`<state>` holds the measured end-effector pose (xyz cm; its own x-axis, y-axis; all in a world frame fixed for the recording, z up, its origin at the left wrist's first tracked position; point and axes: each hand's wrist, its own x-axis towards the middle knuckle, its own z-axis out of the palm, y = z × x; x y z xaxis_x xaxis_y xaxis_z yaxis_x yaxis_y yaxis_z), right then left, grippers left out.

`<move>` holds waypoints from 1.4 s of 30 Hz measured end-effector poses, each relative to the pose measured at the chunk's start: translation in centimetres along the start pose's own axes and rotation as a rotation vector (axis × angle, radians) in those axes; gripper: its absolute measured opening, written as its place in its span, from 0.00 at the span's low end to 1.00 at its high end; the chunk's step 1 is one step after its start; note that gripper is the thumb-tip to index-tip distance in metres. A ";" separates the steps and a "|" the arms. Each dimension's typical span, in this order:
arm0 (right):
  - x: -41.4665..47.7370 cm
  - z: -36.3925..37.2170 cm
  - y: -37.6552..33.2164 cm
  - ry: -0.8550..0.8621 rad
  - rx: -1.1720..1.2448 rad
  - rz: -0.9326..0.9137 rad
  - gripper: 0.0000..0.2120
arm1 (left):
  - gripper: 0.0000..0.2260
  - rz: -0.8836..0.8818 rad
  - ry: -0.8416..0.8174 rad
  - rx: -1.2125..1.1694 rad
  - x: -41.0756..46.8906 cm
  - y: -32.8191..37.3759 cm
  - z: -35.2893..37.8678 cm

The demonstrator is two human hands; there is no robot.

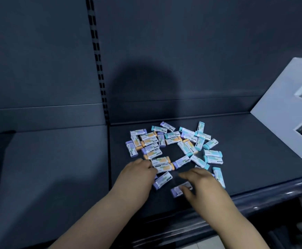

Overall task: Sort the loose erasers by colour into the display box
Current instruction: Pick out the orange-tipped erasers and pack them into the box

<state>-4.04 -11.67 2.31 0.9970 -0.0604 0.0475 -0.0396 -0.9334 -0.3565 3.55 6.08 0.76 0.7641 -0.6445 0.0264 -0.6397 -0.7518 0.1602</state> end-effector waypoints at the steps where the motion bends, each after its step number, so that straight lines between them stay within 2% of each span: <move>1: 0.4 -0.1 0.4 -0.010 0.001 -0.008 0.15 | 0.12 -0.003 -0.005 0.002 0.5 0.2 0.2; 6: 2.8 -1.4 3.0 0.013 -0.016 -0.072 0.14 | 0.10 -0.100 -0.018 0.023 3.2 1.2 0.1; 12: 5.3 -3.2 7.0 -0.067 0.028 -0.203 0.15 | 0.14 -0.296 -0.155 0.133 5.5 3.4 -0.2; 17: 7.3 -4.0 9.3 -0.050 0.054 -0.295 0.14 | 0.09 -0.430 -0.219 0.156 6.0 4.1 -0.5; 22: 8.4 -3.7 9.2 -0.137 0.069 -0.409 0.16 | 0.07 -0.530 -0.174 0.107 5.3 5.1 -0.4; 28: 9.5 -3.0 7.7 -0.223 0.067 -0.520 0.18 | 0.09 -0.610 0.027 0.007 4.0 5.0 -1.4; 31: 10.2 -2.0 6.1 -0.224 0.077 -0.547 0.17 | 0.11 -0.709 0.106 -0.039 2.7 4.1 -2.0; 36: 11.6 -0.1 3.4 -0.227 0.001 -0.573 0.15 | 0.08 -0.808 0.059 0.018 1.0 3.1 -2.1; 42: 12.3 0.7 2.5 -0.235 -0.097 -0.541 0.12 | 0.14 -0.716 0.040 -0.029 1.3 3.9 -1.4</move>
<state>8.15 -14.49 1.36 0.8650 0.5017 -0.0129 0.4828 -0.8388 -0.2517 2.17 2.54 2.80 0.9982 0.0112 -0.0583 0.0214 -0.9839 0.1777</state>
